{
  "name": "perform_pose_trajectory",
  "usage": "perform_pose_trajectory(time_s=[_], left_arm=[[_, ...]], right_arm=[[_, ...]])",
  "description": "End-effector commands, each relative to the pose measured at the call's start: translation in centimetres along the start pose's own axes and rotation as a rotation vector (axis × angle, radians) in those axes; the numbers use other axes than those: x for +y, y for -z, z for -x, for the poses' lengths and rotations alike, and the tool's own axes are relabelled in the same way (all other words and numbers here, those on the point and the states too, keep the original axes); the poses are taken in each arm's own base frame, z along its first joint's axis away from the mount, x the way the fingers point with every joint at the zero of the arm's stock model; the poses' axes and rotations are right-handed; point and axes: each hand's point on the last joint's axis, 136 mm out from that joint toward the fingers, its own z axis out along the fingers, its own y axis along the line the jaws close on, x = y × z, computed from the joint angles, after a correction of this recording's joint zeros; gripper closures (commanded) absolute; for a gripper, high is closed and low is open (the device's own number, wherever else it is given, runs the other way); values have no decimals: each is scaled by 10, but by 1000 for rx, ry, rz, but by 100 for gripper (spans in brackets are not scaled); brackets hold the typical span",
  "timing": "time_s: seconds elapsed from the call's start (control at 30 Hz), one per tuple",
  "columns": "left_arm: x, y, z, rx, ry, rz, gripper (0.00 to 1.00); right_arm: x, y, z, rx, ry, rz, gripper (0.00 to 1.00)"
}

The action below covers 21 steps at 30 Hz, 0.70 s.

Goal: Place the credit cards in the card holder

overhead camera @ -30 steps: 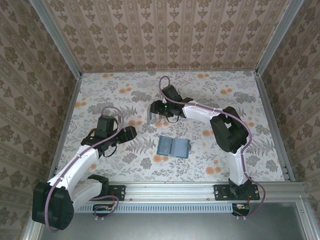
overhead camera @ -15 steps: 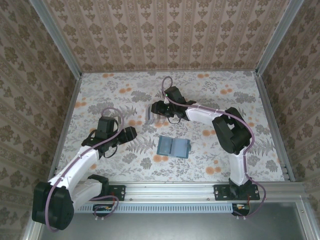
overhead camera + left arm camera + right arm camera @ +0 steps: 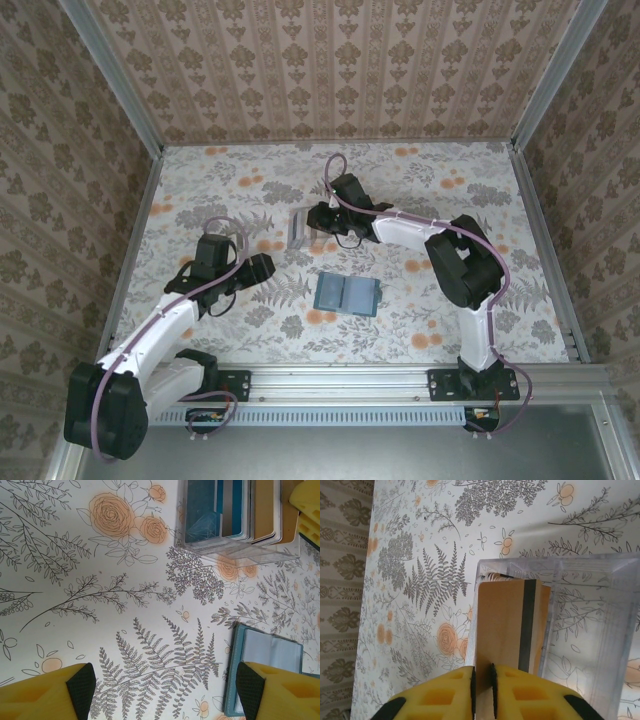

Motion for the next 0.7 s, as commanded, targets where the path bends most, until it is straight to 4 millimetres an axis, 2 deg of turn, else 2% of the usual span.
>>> perform_pose_trajectory(time_s=[0.0,0.23,0.43,0.5,0.67], left_arm=[[1,-1,-1,-1,20,-10,22],[-4,-6,1,10,20,-37,25],[-19,-15,1,29,-11,-85,27],[-28,-16,-1,47,-38,-109,27],[-45,-28,-16,96,-145,-147,29]], right_arm=[[20,22,10,-42,25,42,84],[10,40,9,-52,40,-24,95],[2,67,2,-56,48,-64,98],[-3,80,-5,-42,49,-82,98],[-18,119,-42,6,66,-106,98]])
